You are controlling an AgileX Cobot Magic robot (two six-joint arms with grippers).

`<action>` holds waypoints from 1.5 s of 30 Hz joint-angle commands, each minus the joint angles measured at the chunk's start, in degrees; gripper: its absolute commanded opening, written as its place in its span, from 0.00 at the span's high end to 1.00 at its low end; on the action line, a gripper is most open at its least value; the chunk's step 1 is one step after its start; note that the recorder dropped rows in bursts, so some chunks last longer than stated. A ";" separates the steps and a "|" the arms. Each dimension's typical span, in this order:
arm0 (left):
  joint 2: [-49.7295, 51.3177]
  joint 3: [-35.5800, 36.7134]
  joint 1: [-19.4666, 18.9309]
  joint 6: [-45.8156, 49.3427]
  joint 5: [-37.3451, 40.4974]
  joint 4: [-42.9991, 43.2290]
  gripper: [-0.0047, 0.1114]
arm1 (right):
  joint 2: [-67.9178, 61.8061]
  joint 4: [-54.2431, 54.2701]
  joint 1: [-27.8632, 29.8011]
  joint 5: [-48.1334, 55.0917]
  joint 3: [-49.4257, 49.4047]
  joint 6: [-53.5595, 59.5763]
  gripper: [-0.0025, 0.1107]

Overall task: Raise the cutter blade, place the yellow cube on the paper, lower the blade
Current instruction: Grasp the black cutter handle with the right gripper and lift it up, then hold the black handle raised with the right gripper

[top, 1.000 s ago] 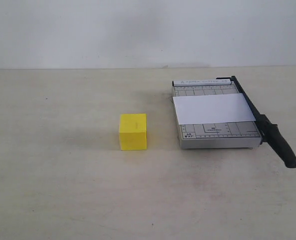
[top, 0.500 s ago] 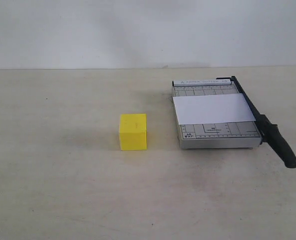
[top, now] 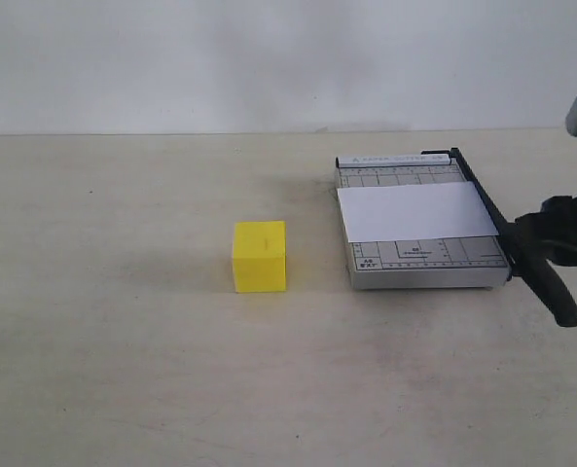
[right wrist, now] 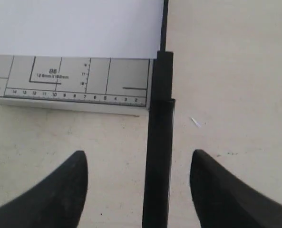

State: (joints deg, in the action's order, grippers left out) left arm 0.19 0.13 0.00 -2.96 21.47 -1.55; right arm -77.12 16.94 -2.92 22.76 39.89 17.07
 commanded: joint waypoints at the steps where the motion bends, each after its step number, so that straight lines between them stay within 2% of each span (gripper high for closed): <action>1: -0.19 -0.13 -0.17 -0.48 -0.64 -0.51 0.92 | -2.69 -0.15 0.03 1.24 0.02 -0.63 0.46; 11: -0.19 -0.13 -0.17 -0.48 -0.64 -0.51 0.92 | -7.55 -0.37 0.03 2.65 0.02 -0.63 0.46; 12: -0.19 -0.13 -0.17 -0.48 -0.64 -0.51 0.92 | -7.85 -0.37 0.03 2.36 0.02 -0.63 0.49; 15: -0.19 -0.13 -0.17 -0.48 -0.64 -0.51 0.92 | -7.85 -0.52 0.03 2.65 0.02 -0.50 0.73; 19: -0.19 -0.13 -0.17 -0.48 -0.64 -0.51 0.92 | -8.11 -1.38 0.03 4.23 0.02 -0.50 0.98; 25: -0.19 -0.13 -0.17 -0.48 -0.64 -0.51 0.92 | -6.42 -1.50 0.03 2.42 0.35 -0.50 0.98; 35: -0.19 -0.13 -0.17 -0.48 -0.64 -0.51 0.92 | 8.54 -1.50 0.03 -13.43 0.35 -0.25 0.98; 45: -0.19 -0.13 -0.17 -0.48 -0.64 -0.51 0.92 | 9.17 -1.40 0.03 -17.11 4.11 -0.01 0.98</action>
State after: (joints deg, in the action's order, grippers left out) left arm 0.19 0.13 0.00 -2.96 21.47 -1.55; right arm -68.78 15.86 -2.85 11.05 41.97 16.10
